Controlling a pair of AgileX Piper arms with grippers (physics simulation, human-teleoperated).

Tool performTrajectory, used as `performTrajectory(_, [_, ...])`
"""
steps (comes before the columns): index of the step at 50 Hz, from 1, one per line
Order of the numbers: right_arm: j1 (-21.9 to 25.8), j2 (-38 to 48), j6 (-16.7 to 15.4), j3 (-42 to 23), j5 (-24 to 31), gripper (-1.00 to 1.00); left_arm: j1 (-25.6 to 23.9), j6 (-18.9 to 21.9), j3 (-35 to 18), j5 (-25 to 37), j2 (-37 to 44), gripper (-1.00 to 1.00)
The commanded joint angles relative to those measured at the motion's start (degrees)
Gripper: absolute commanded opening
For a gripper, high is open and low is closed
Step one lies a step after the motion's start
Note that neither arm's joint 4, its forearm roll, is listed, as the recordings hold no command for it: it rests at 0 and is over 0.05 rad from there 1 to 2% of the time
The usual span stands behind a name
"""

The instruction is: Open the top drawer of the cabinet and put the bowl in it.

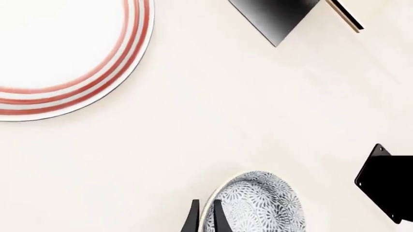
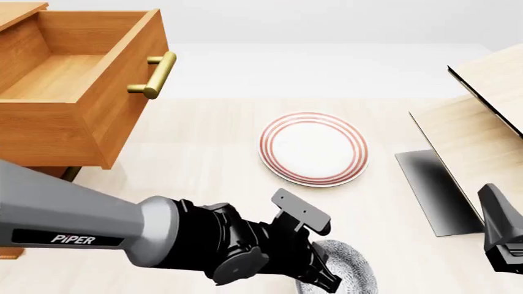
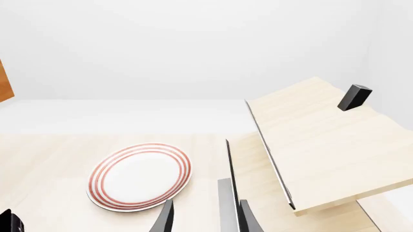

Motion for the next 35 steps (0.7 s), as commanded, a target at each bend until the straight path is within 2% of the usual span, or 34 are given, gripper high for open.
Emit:
performTrajectory(1, [0.01,-0.09,0.02,0.05,0.06,1.0,0.78,-0.04,-0.31,2.23,-2.47,-1.0])
performTrajectory(17, [0.01,-0.09,0.01,0.05,0.06,1.0,0.71,-0.63,-3.41,7.35,-4.9,-1.0])
performTrajectory(28, [0.01,-0.11,0.0,0.05,0.06,1.0,3.83,-0.87,-1.69,8.96,-8.95,-1.0])
performTrajectory(31, [0.01,-0.11,-0.04,0.05,0.06,1.0,4.58,-0.11,-1.89,10.06,-9.58,-1.0])
performTrajectory(35, [0.01,-0.11,0.02,0.05,0.06,1.0,4.94,-1.1,-2.58,11.77,-10.25,-1.0])
